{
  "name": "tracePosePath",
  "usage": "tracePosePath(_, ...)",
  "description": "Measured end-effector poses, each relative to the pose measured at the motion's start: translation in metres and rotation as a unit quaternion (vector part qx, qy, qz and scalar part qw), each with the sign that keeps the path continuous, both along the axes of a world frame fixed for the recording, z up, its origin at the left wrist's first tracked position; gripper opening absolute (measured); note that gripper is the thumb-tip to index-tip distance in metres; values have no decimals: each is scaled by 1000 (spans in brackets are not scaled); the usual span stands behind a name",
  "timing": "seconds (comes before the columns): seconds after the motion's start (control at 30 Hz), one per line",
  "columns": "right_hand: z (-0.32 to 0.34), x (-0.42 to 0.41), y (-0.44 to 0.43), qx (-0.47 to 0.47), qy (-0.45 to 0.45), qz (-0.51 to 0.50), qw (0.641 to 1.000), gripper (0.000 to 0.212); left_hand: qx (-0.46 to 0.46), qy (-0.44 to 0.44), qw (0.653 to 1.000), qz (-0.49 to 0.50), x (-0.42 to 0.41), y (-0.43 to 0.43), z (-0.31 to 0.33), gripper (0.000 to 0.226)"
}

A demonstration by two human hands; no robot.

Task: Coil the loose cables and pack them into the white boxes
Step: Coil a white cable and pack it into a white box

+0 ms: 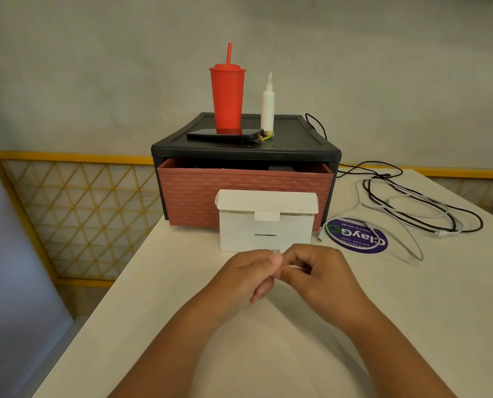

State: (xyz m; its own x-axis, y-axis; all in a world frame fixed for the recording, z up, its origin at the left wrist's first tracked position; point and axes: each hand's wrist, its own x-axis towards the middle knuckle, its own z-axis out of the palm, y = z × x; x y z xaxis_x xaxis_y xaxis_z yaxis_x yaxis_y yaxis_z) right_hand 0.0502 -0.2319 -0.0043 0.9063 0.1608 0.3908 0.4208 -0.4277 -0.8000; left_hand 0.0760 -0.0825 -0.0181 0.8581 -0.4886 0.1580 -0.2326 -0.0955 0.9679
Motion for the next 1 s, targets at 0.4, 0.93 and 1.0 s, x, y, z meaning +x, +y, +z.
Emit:
tracePosePath(0.4,-9,18,-22,-170,-195,-107,960,15,-83,122,989,-30,-4,6,7,30)
tracePosePath(0.93,5,4,-4,52,-17,23,998,27,-162,223,959,62,-1,-2,13,38)
tracePosePath(1.0,8,1,-3,79,15,77,994,26,-228,222,944,91,2,-3,12,38)
